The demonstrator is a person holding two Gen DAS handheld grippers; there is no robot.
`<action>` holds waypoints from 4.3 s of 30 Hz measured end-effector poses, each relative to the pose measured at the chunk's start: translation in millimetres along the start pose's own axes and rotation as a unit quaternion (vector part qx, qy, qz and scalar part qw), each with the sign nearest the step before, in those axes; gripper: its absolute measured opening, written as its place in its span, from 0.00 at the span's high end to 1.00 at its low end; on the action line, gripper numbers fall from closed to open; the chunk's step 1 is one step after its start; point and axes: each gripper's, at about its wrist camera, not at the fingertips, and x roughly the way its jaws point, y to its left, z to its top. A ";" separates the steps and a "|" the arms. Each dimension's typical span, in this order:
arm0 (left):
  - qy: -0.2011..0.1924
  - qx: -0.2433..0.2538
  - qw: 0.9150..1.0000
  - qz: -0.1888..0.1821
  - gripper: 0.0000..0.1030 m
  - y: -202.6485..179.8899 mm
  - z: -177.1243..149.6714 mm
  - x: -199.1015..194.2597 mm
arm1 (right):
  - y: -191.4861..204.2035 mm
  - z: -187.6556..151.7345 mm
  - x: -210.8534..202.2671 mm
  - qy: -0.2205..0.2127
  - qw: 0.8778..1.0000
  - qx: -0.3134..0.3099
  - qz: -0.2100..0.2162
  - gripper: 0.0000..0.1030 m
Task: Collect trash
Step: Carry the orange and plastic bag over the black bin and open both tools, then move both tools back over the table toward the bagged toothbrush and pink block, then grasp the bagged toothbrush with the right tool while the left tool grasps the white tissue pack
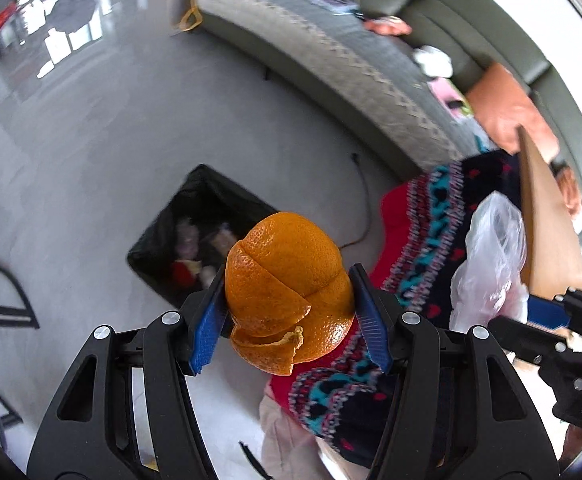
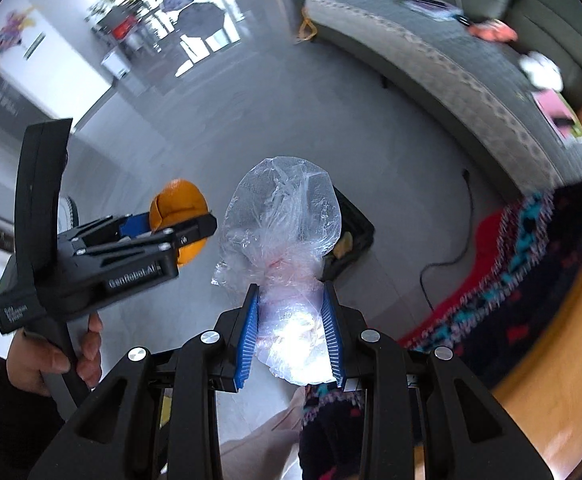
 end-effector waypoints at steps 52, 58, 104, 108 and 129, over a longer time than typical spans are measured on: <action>-0.062 0.114 0.991 -0.020 0.06 -181.5 -27.7 -61.1 | -112.8 -111.9 -131.3 -0.107 0.985 0.130 -0.032 0.37; -0.046 0.169 0.984 -0.042 0.06 -245.3 -53.8 -53.7 | -149.5 -158.1 -153.6 -0.118 0.976 0.175 -0.046 0.37; 0.070 0.420 0.899 -0.107 0.06 -558.1 -229.1 -0.6 | -430.0 -456.7 -257.7 -0.089 0.891 0.398 -0.201 0.37; 0.078 0.419 0.899 -0.103 0.06 -568.3 -227.3 8.5 | -447.3 -461.8 -237.7 -0.058 0.894 0.400 -0.193 0.37; 0.103 0.448 0.883 -0.099 0.06 -613.1 -232.0 38.0 | -449.0 -471.3 -259.4 -0.113 0.895 0.399 -0.164 0.78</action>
